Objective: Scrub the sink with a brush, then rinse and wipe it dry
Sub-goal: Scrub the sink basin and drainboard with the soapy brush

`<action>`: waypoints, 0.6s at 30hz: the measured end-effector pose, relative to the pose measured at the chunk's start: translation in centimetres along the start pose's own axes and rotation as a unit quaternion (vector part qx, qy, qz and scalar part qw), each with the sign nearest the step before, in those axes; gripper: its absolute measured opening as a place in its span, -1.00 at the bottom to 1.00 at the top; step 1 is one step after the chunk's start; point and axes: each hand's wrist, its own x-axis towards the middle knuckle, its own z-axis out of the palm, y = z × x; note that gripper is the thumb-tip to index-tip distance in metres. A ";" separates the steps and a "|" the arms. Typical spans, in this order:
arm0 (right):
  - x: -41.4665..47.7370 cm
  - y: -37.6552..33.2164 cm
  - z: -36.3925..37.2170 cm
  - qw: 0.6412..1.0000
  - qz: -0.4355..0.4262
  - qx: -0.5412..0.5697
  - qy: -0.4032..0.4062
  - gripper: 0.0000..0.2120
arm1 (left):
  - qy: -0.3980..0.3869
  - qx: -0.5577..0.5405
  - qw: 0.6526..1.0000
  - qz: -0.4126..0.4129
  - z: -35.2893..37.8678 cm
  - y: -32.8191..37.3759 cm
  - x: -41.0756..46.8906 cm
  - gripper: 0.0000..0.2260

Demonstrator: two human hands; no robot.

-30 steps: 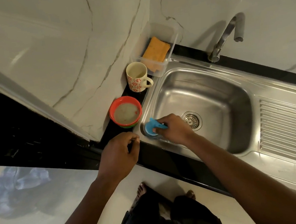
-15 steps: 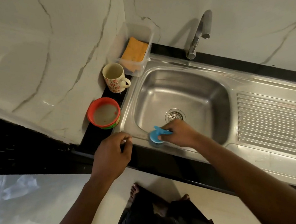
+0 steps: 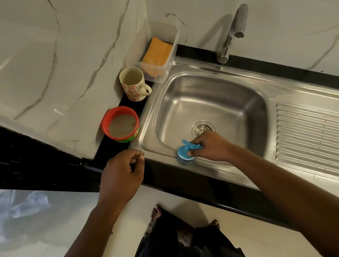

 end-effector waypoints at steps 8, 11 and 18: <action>5.4 -9.1 5.3 0.995 -0.037 0.093 0.029 -0.72 | 0.001 0.009 1.000 -0.019 -0.3 0.2 -0.5 -0.86; 3.7 -6.6 4.5 0.997 -0.015 0.073 0.034 -0.69 | -0.003 0.010 1.000 -0.009 0.0 0.5 -0.2 -0.87; -5.4 4.9 -1.0 1.000 0.022 0.004 0.009 -0.89 | -0.026 -0.009 0.999 0.022 2.1 1.7 0.4 -0.91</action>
